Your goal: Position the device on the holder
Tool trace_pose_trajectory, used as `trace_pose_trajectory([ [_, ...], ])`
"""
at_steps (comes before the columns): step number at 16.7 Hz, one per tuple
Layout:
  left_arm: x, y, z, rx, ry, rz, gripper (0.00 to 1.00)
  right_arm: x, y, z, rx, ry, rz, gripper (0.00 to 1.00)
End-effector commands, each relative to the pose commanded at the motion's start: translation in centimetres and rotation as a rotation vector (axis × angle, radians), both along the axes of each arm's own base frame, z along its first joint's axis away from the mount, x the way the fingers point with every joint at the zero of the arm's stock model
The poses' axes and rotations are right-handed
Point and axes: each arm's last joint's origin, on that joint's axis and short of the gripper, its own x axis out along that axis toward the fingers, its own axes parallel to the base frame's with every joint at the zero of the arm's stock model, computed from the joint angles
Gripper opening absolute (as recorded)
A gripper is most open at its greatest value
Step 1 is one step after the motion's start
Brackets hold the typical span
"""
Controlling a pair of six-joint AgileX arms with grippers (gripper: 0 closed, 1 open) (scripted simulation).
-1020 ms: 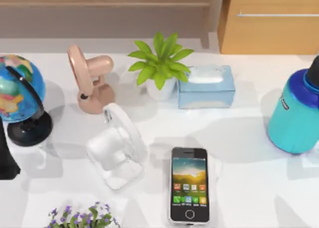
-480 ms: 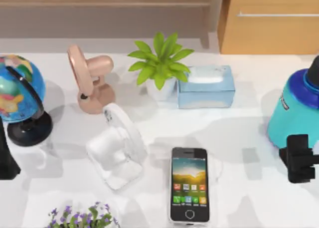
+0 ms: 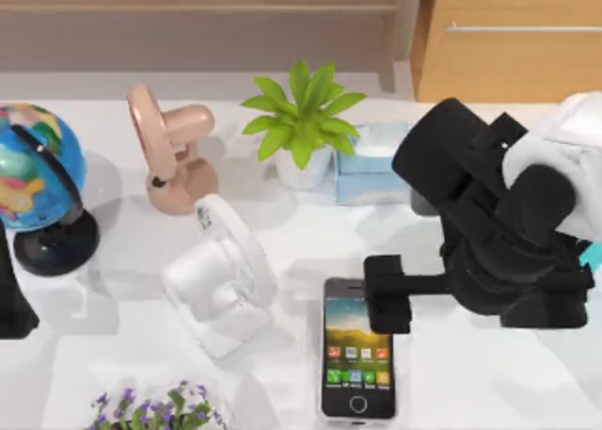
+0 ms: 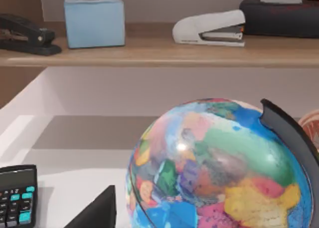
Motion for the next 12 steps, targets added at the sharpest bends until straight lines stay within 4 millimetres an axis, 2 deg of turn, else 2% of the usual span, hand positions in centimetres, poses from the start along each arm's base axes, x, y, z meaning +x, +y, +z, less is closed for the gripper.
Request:
trace_pose_trajectory([
  [3,0.0,0.0,0.0,0.0,0.0,0.0,1.0,0.9,4.3,-1.6,-0.045,0.038,-0.046,1.0],
  [6,0.0,0.0,0.0,0.0,0.0,0.0,1.0,1.4,7.1,-2.6,-0.05,0.032,-0.089,1.0],
  [8,0.0,0.0,0.0,0.0,0.0,0.0,1.0,1.6,7.9,-2.9,-0.046,0.026,-0.107,1.0],
  [12,0.0,0.0,0.0,0.0,0.0,0.0,1.0,1.7,8.0,-2.9,-0.046,0.025,-0.11,1.0],
])
